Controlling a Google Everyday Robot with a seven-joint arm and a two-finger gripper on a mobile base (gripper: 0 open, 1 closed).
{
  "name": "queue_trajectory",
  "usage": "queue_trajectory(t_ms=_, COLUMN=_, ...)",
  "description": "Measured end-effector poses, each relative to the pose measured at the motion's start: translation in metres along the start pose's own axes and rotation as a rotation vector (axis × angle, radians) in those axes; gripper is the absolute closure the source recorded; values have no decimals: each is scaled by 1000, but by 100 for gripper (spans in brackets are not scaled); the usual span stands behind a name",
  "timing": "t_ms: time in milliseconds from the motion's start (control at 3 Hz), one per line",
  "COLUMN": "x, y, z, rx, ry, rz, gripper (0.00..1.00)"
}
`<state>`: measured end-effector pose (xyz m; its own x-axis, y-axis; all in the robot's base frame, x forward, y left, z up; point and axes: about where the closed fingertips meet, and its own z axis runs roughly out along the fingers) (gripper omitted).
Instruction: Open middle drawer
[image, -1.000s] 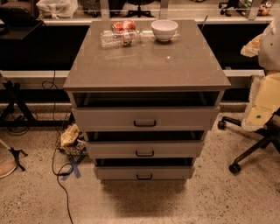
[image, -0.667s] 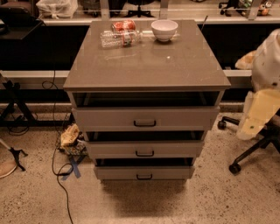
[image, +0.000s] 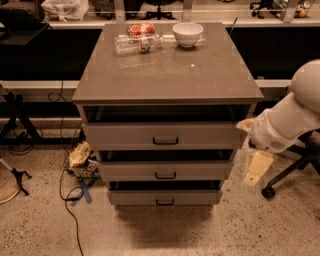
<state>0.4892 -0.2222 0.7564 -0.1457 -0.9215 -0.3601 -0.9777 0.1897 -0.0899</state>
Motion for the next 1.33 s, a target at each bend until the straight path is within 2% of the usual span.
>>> queue_trajectory(t_ms=333, x=24, y=-2, z=79, rx=-36, ry=-26, rz=42, gripper=0)
queue_trajectory(t_ms=667, x=24, y=-2, z=79, rx=-36, ry=-26, rz=42, gripper=0)
queue_trajectory(t_ms=1000, x=36, y=-5, z=116, rx=-44, ry=-48, rz=4, gripper=0)
queue_trajectory(t_ms=1333, x=39, y=-11, z=165, rx=-44, ry=-92, rz=-79, gripper=0)
